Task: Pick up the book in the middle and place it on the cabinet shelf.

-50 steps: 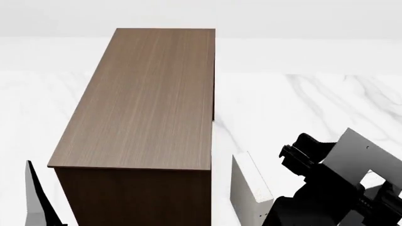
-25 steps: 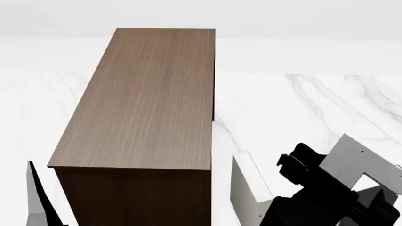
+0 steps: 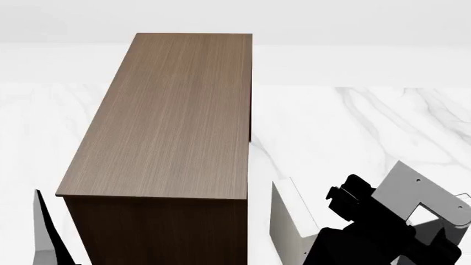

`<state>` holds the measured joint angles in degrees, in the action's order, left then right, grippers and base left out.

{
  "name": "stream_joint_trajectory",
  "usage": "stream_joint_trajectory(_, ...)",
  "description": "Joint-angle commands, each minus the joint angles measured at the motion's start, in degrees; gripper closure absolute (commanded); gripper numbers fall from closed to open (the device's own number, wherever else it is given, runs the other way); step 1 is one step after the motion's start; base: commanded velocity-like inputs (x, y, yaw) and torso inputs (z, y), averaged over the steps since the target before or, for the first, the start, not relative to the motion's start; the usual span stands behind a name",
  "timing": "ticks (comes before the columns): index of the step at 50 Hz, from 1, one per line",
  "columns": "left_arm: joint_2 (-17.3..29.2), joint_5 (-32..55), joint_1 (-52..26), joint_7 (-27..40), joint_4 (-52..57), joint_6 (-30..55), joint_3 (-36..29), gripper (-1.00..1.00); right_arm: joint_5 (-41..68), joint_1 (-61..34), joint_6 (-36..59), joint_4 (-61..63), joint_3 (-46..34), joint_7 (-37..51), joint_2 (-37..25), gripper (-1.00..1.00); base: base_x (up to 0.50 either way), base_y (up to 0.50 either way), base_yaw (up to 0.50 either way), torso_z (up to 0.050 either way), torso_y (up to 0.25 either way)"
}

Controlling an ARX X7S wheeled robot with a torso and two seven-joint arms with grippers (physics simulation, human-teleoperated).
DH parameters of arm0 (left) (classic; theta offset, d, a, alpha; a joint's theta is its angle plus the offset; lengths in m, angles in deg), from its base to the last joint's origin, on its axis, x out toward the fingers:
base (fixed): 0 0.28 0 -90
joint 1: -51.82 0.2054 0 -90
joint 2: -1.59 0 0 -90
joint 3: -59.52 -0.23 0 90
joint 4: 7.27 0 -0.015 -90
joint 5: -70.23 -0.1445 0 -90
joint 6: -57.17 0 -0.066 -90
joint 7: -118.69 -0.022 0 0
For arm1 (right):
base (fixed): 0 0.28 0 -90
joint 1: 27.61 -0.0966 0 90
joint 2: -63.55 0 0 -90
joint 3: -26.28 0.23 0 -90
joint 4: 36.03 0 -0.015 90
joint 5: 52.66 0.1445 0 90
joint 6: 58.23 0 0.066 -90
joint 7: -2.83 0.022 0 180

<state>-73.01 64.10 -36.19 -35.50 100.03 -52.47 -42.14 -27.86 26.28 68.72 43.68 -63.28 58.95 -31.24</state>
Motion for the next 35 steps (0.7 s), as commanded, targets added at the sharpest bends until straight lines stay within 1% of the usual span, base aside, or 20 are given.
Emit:
stream_joint_trajectory(1, -0.82, -1.03, 0.12, -1.24, -0.08, -0.61, 0.86, -1.0, -1.74, -1.68, -4.28, -6.01, -0.23, -2.51, 0.53, -1.0, 0.0, 0.0, 0.0, 0.0, 0.0)
stream_joint_trajectory(15, -0.53, -0.88, 0.08, -0.96, -0.19, -0.46, 0.45, -1.0, -2.26, -3.17, -7.8, -12.8, -1.43, -3.41, 0.13, -1.0, 0.0, 0.0, 0.0, 0.0, 0.0)
stream_joint_trajectory(28, -0.26, -0.83, 0.03, -0.62, -0.3, -0.45, 0.15, -1.0, -2.24, -3.08, -9.72, -16.32, -1.68, -3.16, -0.31, -1.0, 0.0, 0.0, 0.0, 0.0, 0.0)
stream_joint_trajectory(35, -0.11, -0.91, 0.06, -0.38, -0.32, -0.49, 0.02, -1.0, -3.15, -4.01, -12.54, -20.73, -2.89, -4.44, -0.28, -1.0, 0.0, 0.0, 0.0, 0.0, 0.0)
